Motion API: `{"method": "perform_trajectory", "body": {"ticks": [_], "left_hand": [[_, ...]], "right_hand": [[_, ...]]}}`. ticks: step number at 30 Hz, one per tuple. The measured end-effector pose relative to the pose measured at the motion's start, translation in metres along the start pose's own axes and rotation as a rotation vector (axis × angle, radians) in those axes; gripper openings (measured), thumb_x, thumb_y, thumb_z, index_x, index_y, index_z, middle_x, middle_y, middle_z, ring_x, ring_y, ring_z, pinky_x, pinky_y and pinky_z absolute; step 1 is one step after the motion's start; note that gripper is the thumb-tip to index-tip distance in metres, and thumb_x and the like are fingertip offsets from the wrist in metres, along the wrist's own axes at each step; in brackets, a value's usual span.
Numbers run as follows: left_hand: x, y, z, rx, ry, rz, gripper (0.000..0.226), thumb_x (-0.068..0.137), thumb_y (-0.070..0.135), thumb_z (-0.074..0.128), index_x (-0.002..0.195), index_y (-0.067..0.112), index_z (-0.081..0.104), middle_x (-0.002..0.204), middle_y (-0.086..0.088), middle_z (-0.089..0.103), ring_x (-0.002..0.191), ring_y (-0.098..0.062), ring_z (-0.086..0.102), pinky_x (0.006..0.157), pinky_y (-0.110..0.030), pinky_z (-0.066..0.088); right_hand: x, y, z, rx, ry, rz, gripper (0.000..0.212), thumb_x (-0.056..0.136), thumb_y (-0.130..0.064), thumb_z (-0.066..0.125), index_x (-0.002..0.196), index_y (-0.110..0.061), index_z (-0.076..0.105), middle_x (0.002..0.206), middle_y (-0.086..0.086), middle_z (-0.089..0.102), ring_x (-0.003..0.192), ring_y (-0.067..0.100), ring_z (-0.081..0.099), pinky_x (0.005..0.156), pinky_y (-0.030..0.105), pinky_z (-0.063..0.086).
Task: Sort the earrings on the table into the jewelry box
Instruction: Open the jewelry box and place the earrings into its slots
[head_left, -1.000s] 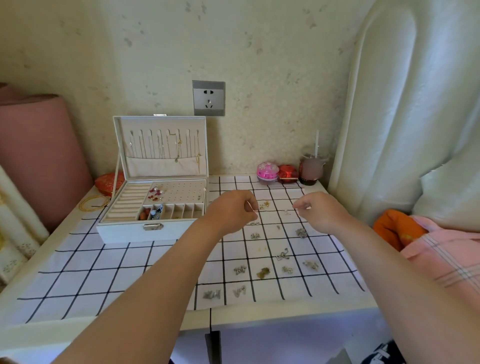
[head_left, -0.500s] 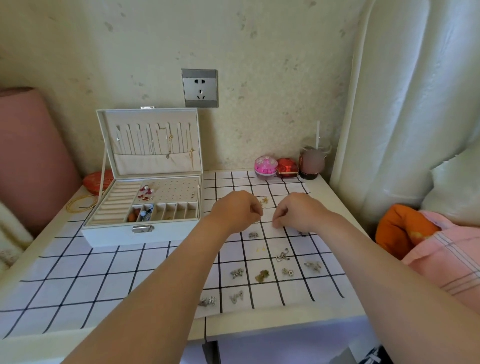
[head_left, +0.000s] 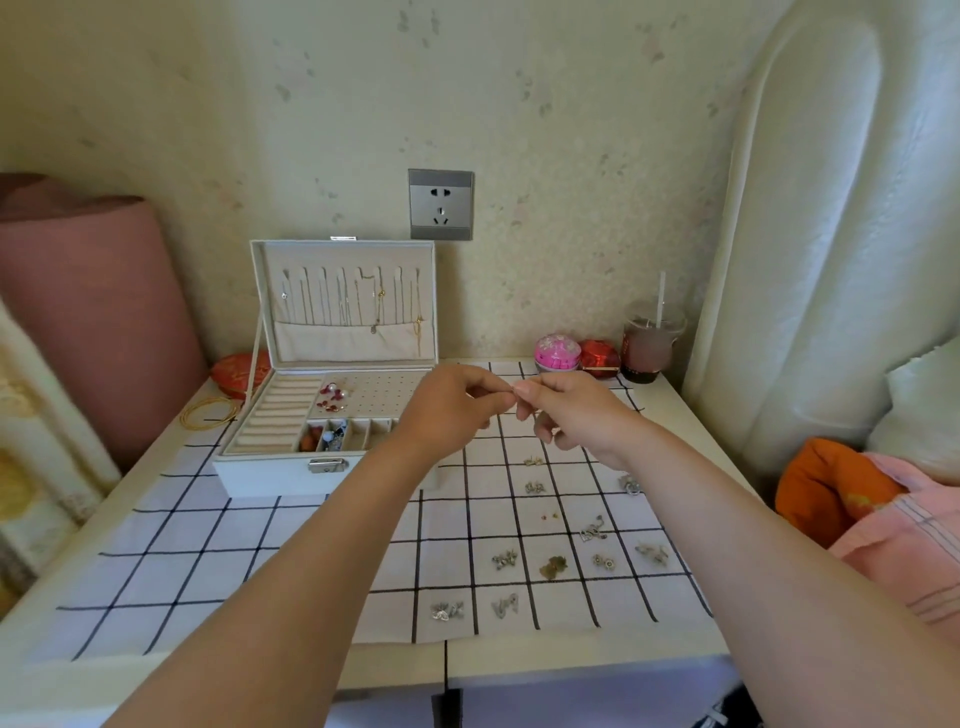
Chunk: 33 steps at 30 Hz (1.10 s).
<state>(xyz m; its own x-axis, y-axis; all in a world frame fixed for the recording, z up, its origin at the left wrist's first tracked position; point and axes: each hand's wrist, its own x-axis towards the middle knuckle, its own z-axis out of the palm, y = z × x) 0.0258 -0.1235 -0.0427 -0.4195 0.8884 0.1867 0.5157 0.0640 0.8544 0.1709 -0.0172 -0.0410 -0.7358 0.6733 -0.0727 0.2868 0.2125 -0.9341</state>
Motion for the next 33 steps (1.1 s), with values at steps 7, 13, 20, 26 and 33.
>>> {"method": "perform_trajectory", "body": {"ticks": [7,13,20,26,33], "left_hand": [[-0.01,-0.003,-0.04,-0.063,0.113,-0.028,0.008,0.086,0.026,0.074,0.08,0.021,0.074,0.081,-0.002,0.072,0.064,-0.009,0.062,0.066,-0.024,0.052],[-0.015,-0.015,-0.071,0.048,0.181,-0.033,0.009,0.084,0.034,0.074,0.079,0.026,0.073,0.071,0.011,0.066,0.063,-0.003,0.059,0.062,-0.022,0.046],[-0.01,-0.032,-0.093,0.072,0.192,0.022,0.008,0.084,0.033,0.075,0.082,0.026,0.075,0.067,0.018,0.064,0.06,0.009,0.056,0.062,-0.017,0.041],[0.002,-0.048,-0.102,0.082,0.107,-0.027,0.009,0.087,0.021,0.073,0.091,0.029,0.074,0.075,0.017,0.066,0.062,0.009,0.059,0.061,-0.008,0.041],[0.015,-0.06,-0.103,0.028,0.151,-0.076,0.01,0.088,0.015,0.07,0.095,0.022,0.075,0.078,0.006,0.07,0.065,-0.006,0.063,0.058,-0.013,0.043]], "right_hand": [[0.009,-0.035,0.04,0.036,0.152,-0.19,0.008,0.093,-0.022,0.069,0.088,-0.023,0.076,0.078,-0.006,0.073,0.051,0.013,0.054,0.042,0.019,0.035],[0.02,-0.046,0.066,0.02,0.104,-0.262,0.012,0.085,-0.016,0.077,0.097,-0.017,0.079,0.084,0.005,0.076,0.055,0.013,0.057,0.045,0.015,0.038],[0.043,-0.053,0.084,0.119,0.058,-0.108,0.011,0.083,-0.021,0.08,0.094,-0.02,0.079,0.081,-0.001,0.076,0.053,0.012,0.056,0.047,0.023,0.038],[0.07,-0.052,0.09,-0.008,0.075,-0.125,0.006,0.09,-0.018,0.072,0.089,-0.019,0.078,0.08,-0.001,0.075,0.052,0.012,0.055,0.044,0.021,0.037],[0.105,-0.029,0.089,-0.497,0.171,-0.309,0.011,0.089,-0.02,0.072,0.08,-0.026,0.076,0.077,-0.013,0.07,0.071,-0.004,0.062,0.066,0.013,0.044]]}}
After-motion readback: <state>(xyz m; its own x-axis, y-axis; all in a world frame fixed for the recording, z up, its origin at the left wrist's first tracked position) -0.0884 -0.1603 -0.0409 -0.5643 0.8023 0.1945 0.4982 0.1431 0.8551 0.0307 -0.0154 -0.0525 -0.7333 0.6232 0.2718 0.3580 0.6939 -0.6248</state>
